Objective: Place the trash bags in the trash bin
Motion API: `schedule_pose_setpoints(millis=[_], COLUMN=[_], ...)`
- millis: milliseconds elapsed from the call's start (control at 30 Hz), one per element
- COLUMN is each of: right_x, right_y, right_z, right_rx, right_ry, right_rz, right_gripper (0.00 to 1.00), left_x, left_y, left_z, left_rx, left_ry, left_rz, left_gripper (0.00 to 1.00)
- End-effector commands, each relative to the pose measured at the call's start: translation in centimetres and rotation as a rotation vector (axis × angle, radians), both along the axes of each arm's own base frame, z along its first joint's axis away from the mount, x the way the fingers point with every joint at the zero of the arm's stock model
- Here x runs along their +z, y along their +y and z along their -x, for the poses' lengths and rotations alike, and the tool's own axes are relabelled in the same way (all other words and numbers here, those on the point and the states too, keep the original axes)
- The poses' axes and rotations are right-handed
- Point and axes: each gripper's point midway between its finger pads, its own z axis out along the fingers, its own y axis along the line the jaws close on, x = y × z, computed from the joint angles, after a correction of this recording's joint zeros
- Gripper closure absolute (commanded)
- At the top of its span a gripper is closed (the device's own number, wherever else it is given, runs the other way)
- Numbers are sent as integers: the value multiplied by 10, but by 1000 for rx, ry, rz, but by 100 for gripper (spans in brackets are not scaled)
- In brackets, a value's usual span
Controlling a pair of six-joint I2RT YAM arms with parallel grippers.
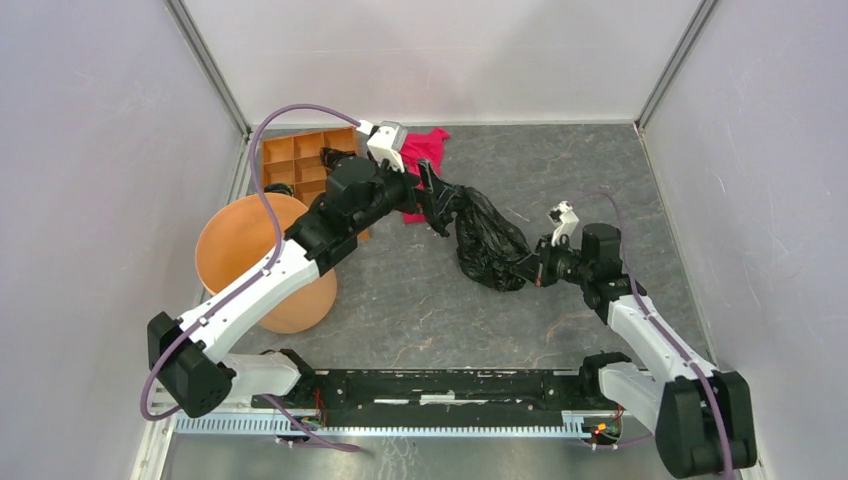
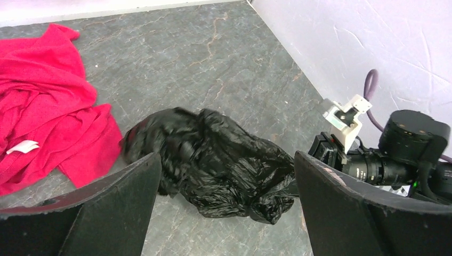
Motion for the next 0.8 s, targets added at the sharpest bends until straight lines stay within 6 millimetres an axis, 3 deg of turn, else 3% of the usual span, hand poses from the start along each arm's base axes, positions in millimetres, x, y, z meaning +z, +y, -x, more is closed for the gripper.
schedule_pose_setpoints(millis=[0,100,300,433,567,767], right_x=[-30,-41,-41,-43,-40,-39], right_y=[-30,-58,-47,-37,-34,-25], right_z=[3,-10,-6,4,9,17], right_rx=[-71,-202,-152,-70,-43,0], right_ry=[134,133,116,115,85,71], right_rz=[48,198,147,141,146,133], right_gripper=[99,98,96,96,96,97], left_x=[-1,-29,-81,-91,-105,-118], left_y=[-5,-10,-34,-44,-50,-59], left_z=[-11,-21,-26,-25,-27,-51], left_rx=[20,47,-5,-54,-91,-180], left_ry=[9,97,243,278,331,428], left_rz=[-24,-56,-86,-70,-44,134], left_gripper=[0,0,6,6,0,0])
